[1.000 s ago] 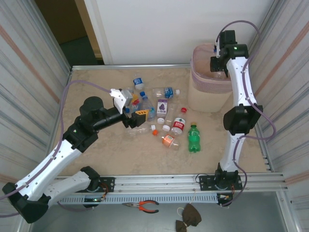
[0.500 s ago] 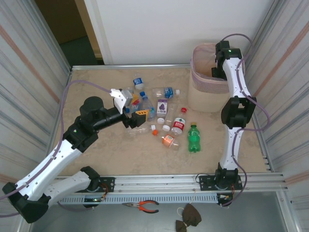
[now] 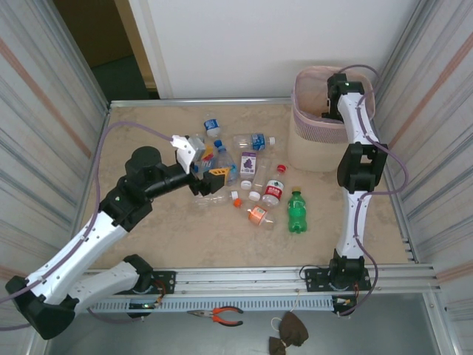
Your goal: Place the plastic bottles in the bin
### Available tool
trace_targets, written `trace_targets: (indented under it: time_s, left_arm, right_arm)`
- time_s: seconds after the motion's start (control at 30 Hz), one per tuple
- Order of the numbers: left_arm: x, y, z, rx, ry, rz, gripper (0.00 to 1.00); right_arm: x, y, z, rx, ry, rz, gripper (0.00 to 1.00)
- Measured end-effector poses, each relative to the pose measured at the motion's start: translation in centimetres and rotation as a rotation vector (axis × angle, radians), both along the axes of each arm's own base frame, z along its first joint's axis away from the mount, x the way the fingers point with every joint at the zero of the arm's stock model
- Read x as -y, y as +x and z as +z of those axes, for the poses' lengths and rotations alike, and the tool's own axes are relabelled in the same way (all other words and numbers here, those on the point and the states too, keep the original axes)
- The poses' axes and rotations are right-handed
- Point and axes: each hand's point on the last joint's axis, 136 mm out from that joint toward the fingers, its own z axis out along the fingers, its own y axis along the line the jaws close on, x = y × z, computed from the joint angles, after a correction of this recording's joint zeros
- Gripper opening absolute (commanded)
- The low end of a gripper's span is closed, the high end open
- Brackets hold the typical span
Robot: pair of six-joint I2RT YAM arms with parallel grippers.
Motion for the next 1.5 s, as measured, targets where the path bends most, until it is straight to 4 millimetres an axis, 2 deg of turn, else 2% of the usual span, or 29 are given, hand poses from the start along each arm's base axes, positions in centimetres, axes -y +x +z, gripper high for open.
trace_targets:
  time_s: [0.07, 0.47, 0.7, 0.93, 1.17, 1.5]
  left_arm:
    - [0.1, 0.2, -0.3, -0.007, 0.006, 0.0, 0.84]
    - [0.3, 0.4, -0.7, -0.017, 0.013, 0.002, 0.83]
    - [0.5, 1.0, -1.9, -0.049, 0.037, 0.006, 0.82]
    - [0.7, 1.5, -2.9, -0.092, 0.071, 0.011, 0.82]
    - [-1.1, 3.6, -3.6, -0.151, 0.1, 0.069, 0.83]
    - [-2.2, 5.3, -9.2, -0.313, 0.274, 0.013, 0.8]
  right_arm:
    - [0.1, 0.0, -0.5, -0.005, 0.009, -0.008, 0.6]
    - [-0.8, 0.3, 1.0, 0.048, 0.056, -0.015, 0.79]
    - [-1.3, 0.0, 2.5, 0.071, 0.057, -0.004, 0.81]
    - [-1.8, -0.8, 7.1, 0.15, 0.049, 0.011, 0.83]
    - [-3.0, -1.6, 11.6, 0.241, 0.05, 0.039, 0.84]
    - [-5.5, -3.6, 19.0, 0.405, 0.051, 0.097, 0.86]
